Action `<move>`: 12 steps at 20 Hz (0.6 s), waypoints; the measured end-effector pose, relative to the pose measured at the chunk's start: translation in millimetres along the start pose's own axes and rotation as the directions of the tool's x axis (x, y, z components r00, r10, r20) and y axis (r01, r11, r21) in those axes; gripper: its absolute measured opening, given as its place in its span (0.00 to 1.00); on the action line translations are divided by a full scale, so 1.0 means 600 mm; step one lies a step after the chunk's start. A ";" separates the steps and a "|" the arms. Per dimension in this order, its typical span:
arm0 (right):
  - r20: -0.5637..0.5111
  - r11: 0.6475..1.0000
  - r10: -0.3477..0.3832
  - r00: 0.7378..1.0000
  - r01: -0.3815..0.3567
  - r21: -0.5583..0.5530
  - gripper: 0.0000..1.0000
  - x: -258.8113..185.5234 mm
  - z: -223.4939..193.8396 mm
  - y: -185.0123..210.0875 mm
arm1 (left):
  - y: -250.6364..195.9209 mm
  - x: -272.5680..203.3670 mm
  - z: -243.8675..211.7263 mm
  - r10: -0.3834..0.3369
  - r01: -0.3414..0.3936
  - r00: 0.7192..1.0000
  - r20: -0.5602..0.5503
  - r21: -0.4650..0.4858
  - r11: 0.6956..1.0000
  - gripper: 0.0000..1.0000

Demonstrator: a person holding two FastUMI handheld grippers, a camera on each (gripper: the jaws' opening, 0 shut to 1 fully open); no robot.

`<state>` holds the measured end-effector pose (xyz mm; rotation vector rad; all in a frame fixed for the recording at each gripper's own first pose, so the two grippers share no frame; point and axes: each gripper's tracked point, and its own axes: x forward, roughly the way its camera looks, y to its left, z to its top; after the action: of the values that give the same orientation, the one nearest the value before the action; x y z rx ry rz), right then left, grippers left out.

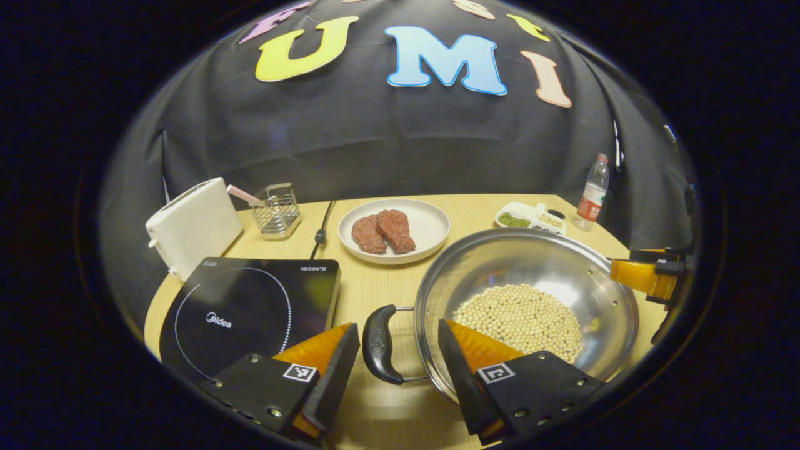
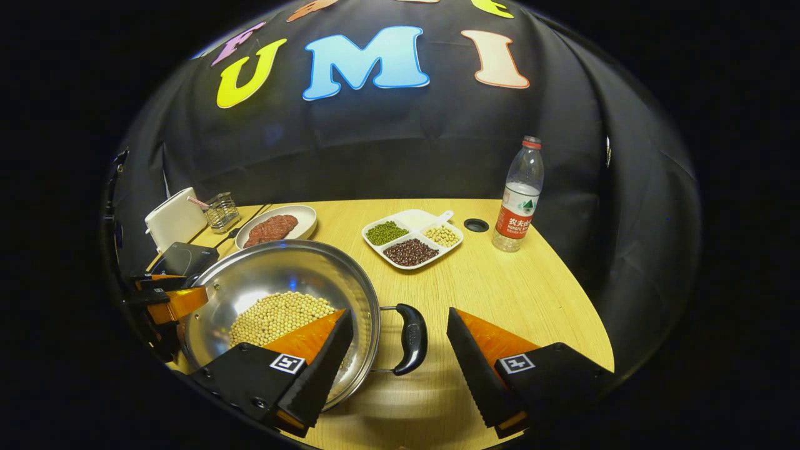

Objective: First push the handle of the pot to place it horizontally, then grasp the pot with both hands and set it on the induction cooktop.

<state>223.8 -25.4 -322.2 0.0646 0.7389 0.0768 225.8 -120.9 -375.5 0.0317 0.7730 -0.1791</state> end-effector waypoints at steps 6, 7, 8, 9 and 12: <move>-0.065 1.000 0.003 0.998 -0.002 0.012 0.97 0.031 -0.030 0.001 | -0.002 0.019 -0.012 0.013 -0.013 1.000 -0.019 -0.011 1.000 0.78; -0.069 1.000 0.002 0.998 -0.001 0.013 0.96 0.032 -0.033 0.000 | -0.003 0.021 -0.013 0.015 -0.016 1.000 -0.024 -0.012 1.000 0.77; -0.072 1.000 0.003 0.997 -0.001 0.016 0.96 0.035 -0.033 0.000 | -0.004 0.023 -0.017 0.015 -0.016 0.999 -0.030 -0.014 1.000 0.77; -0.073 1.000 0.003 0.997 -0.002 0.020 0.93 0.038 -0.035 0.000 | -0.005 0.025 -0.019 0.017 -0.017 0.999 -0.033 -0.017 1.000 0.78; -0.089 1.000 0.010 0.996 -0.007 0.025 0.87 0.043 -0.042 0.001 | -0.004 0.027 -0.023 0.025 -0.026 0.999 -0.040 -0.027 0.999 0.77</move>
<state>225.8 -21.7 -357.8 0.0880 0.8290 0.0793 227.2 -124.3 -396.8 0.0195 0.8145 -0.1441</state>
